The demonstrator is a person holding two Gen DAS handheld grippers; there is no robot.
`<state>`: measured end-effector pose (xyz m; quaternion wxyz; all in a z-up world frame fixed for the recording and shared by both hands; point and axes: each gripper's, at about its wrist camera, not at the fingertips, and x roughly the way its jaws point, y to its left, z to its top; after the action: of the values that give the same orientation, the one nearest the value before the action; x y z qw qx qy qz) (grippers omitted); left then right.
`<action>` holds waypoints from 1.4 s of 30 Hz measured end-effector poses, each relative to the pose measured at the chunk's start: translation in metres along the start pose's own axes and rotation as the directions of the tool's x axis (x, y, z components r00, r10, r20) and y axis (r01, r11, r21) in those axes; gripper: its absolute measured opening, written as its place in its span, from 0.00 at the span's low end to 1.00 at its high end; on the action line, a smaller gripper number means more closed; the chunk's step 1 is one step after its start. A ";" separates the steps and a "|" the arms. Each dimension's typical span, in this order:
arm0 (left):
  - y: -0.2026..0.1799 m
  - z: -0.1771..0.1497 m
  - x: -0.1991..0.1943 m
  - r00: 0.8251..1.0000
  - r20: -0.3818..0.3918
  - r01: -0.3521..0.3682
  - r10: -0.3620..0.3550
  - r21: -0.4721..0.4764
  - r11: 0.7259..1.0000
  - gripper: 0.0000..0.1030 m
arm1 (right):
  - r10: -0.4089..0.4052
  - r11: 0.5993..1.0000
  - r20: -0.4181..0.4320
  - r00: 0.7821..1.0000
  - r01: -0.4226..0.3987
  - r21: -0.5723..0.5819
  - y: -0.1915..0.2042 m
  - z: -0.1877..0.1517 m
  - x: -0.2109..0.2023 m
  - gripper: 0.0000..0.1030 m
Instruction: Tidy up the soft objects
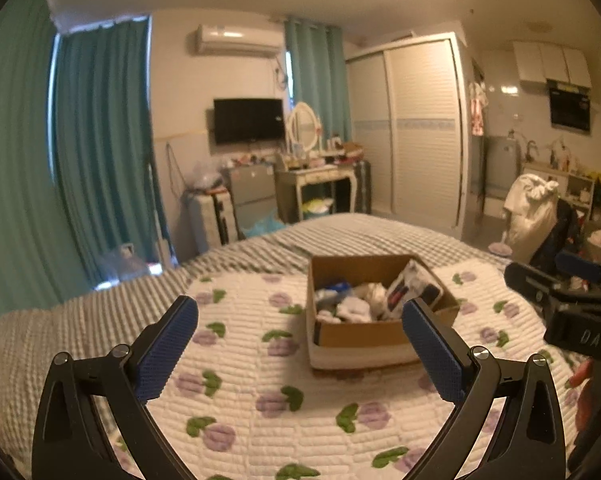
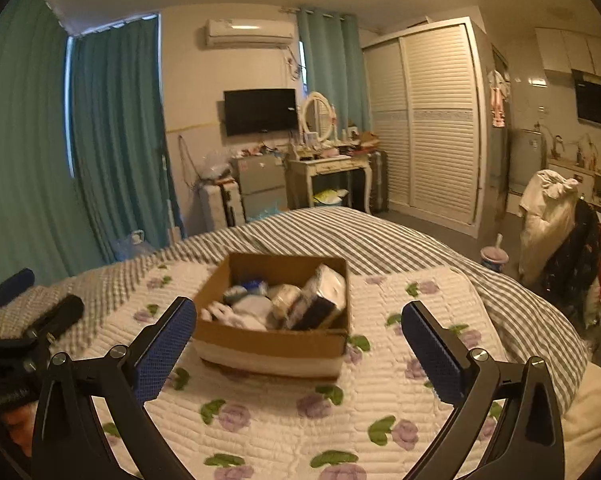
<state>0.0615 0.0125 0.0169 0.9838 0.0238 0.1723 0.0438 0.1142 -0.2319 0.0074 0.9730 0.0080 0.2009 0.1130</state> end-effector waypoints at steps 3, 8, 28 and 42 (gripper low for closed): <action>-0.004 -0.005 0.003 0.999 0.024 -0.026 0.025 0.038 0.999 1.00 | -0.012 1.000 -0.018 1.000 0.012 -0.004 0.001 -0.010 0.007 1.00; 0.002 -0.013 0.010 1.000 -0.002 -0.010 0.010 0.023 1.000 1.00 | -0.013 1.000 -0.029 0.999 0.012 -0.006 0.002 -0.016 0.012 1.00; 0.011 -0.019 0.021 0.996 -0.076 0.050 -0.052 -0.026 0.998 1.00 | -0.007 1.000 -0.043 0.999 0.007 -0.005 0.007 -0.021 0.015 1.00; 0.011 -0.020 0.024 0.995 -0.087 0.054 -0.056 -0.023 0.998 1.00 | -0.005 1.000 -0.045 0.999 0.005 -0.006 0.008 -0.021 0.015 1.00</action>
<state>0.0763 0.0266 -0.0091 0.9763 0.0070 0.2155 0.0193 0.1180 -0.2217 -0.0173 0.9686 0.0022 0.2223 0.1112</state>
